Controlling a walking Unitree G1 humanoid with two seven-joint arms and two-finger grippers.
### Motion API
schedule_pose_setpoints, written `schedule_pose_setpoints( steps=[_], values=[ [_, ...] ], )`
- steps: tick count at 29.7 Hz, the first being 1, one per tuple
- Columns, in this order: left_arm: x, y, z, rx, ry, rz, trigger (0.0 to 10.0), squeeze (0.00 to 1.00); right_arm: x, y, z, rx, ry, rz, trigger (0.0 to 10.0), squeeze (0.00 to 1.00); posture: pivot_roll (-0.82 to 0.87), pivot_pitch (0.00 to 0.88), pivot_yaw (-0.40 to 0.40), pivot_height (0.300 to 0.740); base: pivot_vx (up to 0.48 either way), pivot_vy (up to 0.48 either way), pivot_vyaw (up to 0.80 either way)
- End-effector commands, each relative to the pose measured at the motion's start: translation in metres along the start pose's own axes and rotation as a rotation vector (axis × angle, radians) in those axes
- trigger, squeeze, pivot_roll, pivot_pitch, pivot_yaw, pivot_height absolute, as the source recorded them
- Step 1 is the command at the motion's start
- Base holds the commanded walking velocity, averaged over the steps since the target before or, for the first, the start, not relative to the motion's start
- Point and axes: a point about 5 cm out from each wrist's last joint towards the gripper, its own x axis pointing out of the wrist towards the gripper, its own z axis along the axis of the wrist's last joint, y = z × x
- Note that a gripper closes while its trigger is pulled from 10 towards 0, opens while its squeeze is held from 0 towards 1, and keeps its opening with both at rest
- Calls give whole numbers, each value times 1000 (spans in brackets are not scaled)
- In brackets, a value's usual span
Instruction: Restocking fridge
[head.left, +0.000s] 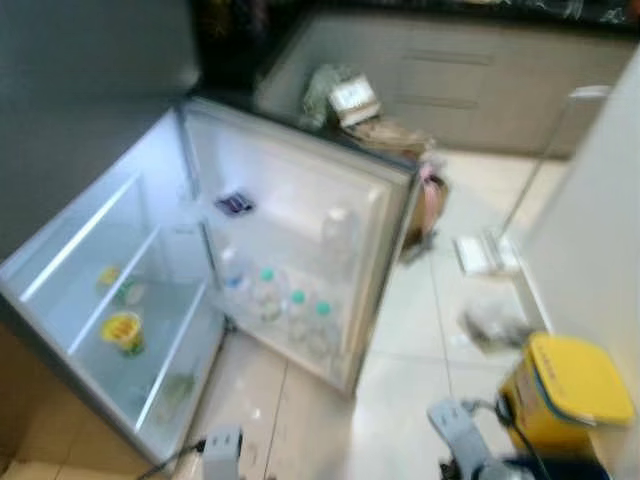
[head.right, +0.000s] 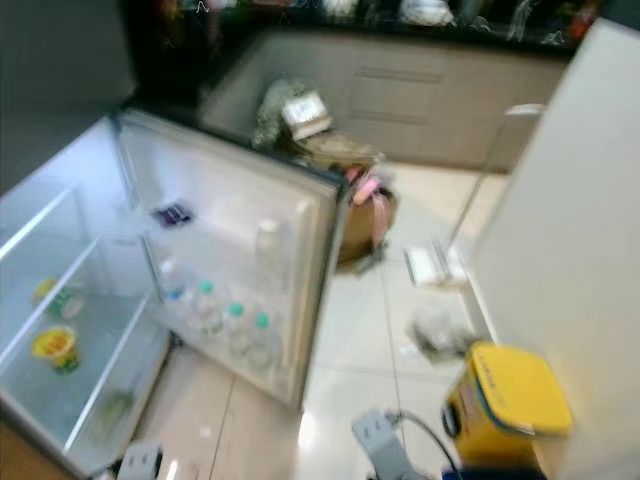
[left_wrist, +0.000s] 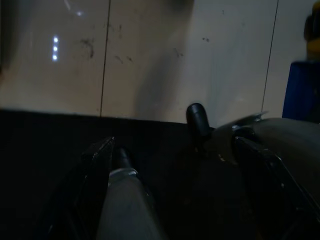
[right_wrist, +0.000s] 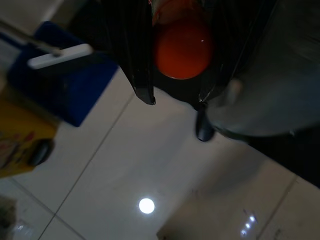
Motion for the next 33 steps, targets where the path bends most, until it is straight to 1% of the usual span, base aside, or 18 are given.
schedule_pose_setpoints(
  steps=[1, 7, 12, 14, 16, 18, 19, 21, 22, 23, 24, 26, 27, 30, 31, 32, 33],
  values=[
    [2, -5, -1, 14, 10, -13, 10000, 0, -1, -4, 0, -24, -3, -1, 10000, 0, -94, 0, -19, 740, 0, 0, -800],
    [3, -7, 1, 21, 5, -17, 10000, 0, 0, -2, 6, -53, -23, 16, 10000, 0, -86, 0, -21, 740, 0, 0, -754],
    [3, -7, 2, 28, 2, -18, 10000, 0, 1, -1, 14, -71, -53, 30, 10000, 0, -88, 0, -16, 740, 0, 0, 0],
    [3, -7, 3, 30, 1, -19, 10000, 0, 2, 2, 20, -65, -80, 54, 10000, 0, -89, 0, -12, 740, 0, 0, 0],
    [3, -7, 3, 31, 0, -19, 10000, 0, 2, 2, 21, -63, -87, 59, 10000, 0, -89, 0, -12, 740, 0, 0, 0],
    [3, -7, 3, 34, 1, -20, 10000, 0, 3, 7, 29, -56, -125, 101, 10000, 0, -92, 0, -8, 740, 0, 0, 0],
    [3, -8, 3, 28, 4, -31, 10000, 0, 3, 10, 33, -71, -139, 129, 10000, 0, -94, 0, -6, 740, 0, 0, 0],
    [3, -8, 3, 24, 6, -39, 10000, 0, 4, 13, 35, -83, -147, 147, 10000, 0, -94, 0, -6, 740, 0, 0, 0],
    [3, -9, 3, 15, 6, -49, 10000, 0, 4, 15, 35, -109, -140, 154, 10000, 0, -94, 0, -5, 740, 0, 0, 0],
    [3, -9, 3, 24, 9, -52, 10000, 0, 4, 17, 32, -143, -121, 159, 10000, 0, -94, 0, -5, 740, 251, 0, 0],
    [3, -9, 3, 24, 9, -52, 10000, 0, 4, 17, 32, -143, -121, 159, 10000, 0, -94, 0, -5, 740, 251, 0, 0],
    [4, -10, 2, 31, 10, -54, 10000, 0, 4, 16, 20, -187, -58, 122, 10000, 0, -85, 0, -9, 740, 266, 0, 0],
    [4, -10, 2, 31, 10, -54, 10000, 0, 4, 16, 20, -187, -58, 122, 10000, 0, -85, 0, -9, 740, 266, 0, 0],
    [4, -11, 2, 27, 9, -53, 10000, 0, 2, 11, 1, -215, 20, 70, 10000, 0, -79, 0, -12, 740, 268, 0, 0],
    [4, -11, 2, 27, 9, -53, 10000, 0, 2, 11, 1, -215, 20, 70, 10000, 0, -79, 0, -12, 740, 266, 0, 0],
    [4, -11, 1, 26, 9, -52, 10000, 0, 0, 8, -7, -217, 49, 56, 10000, 0, -78, 0, -13, 740, 270, 0, 0],
    [4, -11, 1, 26, 9, -52, 10000, 0, 0, 8, -7, -217, 49, 56, 10000, 0, -78, 0, -13, 740, 270, 0, 0]
  ],
)
